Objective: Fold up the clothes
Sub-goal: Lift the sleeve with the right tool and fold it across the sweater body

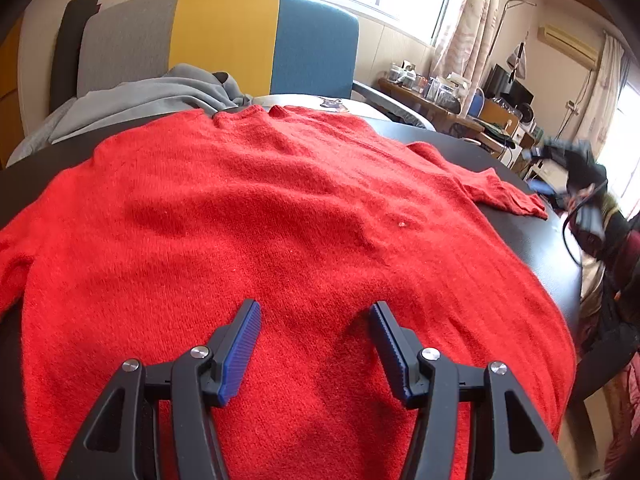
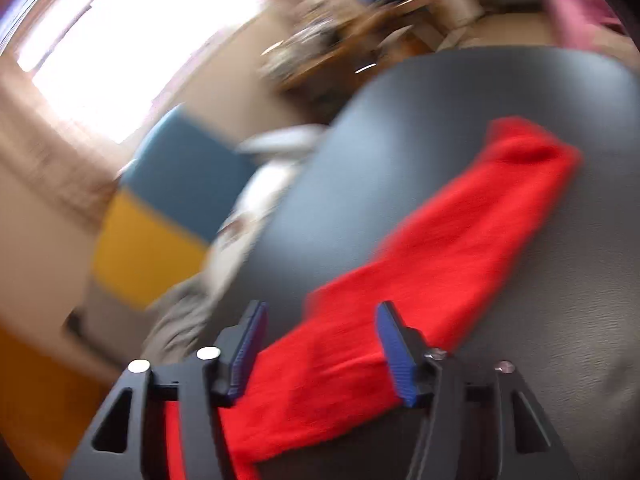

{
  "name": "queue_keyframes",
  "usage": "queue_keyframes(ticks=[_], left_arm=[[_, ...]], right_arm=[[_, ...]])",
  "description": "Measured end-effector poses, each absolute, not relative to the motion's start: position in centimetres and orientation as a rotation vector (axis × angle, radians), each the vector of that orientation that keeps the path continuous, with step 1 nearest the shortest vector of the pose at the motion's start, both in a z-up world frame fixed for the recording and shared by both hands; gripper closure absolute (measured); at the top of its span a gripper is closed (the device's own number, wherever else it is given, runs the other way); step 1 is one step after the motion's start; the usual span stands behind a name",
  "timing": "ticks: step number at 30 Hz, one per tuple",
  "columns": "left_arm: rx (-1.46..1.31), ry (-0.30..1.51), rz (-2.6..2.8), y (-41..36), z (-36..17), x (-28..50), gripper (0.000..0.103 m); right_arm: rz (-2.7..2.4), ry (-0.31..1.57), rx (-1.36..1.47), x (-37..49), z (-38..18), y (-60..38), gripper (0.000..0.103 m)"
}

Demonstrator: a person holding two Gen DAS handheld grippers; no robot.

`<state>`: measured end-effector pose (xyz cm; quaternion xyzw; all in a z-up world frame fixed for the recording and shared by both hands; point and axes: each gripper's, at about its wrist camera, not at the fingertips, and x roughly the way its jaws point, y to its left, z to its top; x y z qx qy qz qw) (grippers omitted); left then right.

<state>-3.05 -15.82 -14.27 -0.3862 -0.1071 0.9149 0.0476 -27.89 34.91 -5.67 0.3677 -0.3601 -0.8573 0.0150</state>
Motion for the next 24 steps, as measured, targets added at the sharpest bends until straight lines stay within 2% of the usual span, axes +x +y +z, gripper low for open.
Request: queue_keyframes(ticks=[1,2,3,4,7,9,11,13,14,15,16,17,19,20,24], left_arm=[[-1.175,-0.337,2.787,-15.9,-14.3,-3.0,0.045],[-1.171,-0.349,2.783,-16.0,-14.3,-3.0,0.045],[-1.169,-0.356,2.780,-16.1,-14.3,-3.0,0.045],[-1.169,-0.359,2.780,-16.1,-14.3,-3.1,0.045],[-1.171,-0.357,2.782,-16.1,-14.3,-3.1,0.045],[-1.178,-0.337,2.789,-15.8,-14.3,-3.1,0.045],[-1.185,-0.319,2.795,-15.6,-14.3,-3.2,0.045],[-1.190,-0.303,2.799,-15.4,-14.4,-3.2,0.045],[-1.192,-0.296,2.801,-15.4,-14.4,-3.2,0.045],[-1.192,-0.294,2.802,-15.4,-14.4,-3.2,0.045],[-1.193,-0.292,2.803,-15.3,-14.4,-3.2,0.045],[-1.194,-0.291,2.803,-15.4,-14.4,-3.2,0.045],[-1.194,-0.289,2.803,-15.4,-14.4,-3.2,0.045],[-1.194,-0.290,2.803,-15.4,-14.4,-3.2,0.045],[-1.188,-0.301,2.800,-15.4,-14.3,-3.1,0.045]], right_arm=[[-2.743,-1.116,1.152,-27.6,-5.8,36.2,0.041],[-2.829,-1.115,1.162,-27.4,-5.9,37.9,0.034],[-2.902,-1.118,1.171,-27.3,-6.1,39.5,0.021],[-2.935,-1.143,1.189,-27.4,-6.6,41.2,0.015],[-2.943,-1.286,1.239,-28.4,-8.2,44.9,0.012],[-2.956,-1.298,1.256,-29.4,-8.8,45.5,0.010],[-3.000,-1.176,1.279,-31.1,-8.7,44.6,0.000],[-3.030,-1.014,1.314,-32.2,-8.7,43.4,0.000],[-3.036,-0.910,1.327,-32.8,-8.7,42.3,0.002],[-3.039,-0.806,1.338,-33.3,-8.8,41.3,0.018],[-3.035,-0.719,1.344,-33.8,-8.8,40.3,0.029],[-3.019,-0.683,1.340,-34.0,-8.8,39.8,0.044],[-2.969,-0.684,1.334,-34.1,-8.8,39.5,0.064],[-2.936,-0.714,1.326,-34.0,-8.6,39.4,0.079],[-2.818,-0.751,1.242,-33.7,-6.5,37.2,0.080]])
